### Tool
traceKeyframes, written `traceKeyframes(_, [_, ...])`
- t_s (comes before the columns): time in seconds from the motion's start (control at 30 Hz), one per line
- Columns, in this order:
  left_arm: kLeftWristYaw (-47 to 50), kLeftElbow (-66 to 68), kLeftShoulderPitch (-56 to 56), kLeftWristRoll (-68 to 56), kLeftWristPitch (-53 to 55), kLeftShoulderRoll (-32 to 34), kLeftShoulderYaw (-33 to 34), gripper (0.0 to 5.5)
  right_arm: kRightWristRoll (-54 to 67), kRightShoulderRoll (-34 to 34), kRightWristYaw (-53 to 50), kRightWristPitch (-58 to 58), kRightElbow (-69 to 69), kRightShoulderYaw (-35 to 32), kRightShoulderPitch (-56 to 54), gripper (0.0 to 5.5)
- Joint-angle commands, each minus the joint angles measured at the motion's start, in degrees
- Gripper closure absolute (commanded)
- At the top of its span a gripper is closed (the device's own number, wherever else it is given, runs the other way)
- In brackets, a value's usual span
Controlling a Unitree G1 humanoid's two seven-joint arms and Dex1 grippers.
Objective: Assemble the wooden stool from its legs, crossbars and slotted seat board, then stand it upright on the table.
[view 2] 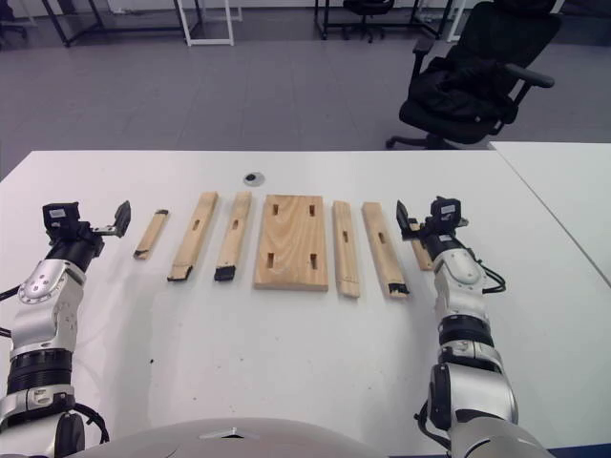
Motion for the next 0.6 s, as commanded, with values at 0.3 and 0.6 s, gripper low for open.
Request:
traceKeyframes(0.3, [-5.91,6.76,-1.35,1.88,5.31,1.17,-6.11,0.23,-0.88,-0.31,-0.99,0.54,-0.56,0.55,-0.64,1.01])
traceKeyframes(0.6, [-5.77,12.31,-2.69,4.65,7.15,2.12,-8.08,1.45,-1.53,0.31,-0.97,0.59,1.13,1.29,-1.82,1.01])
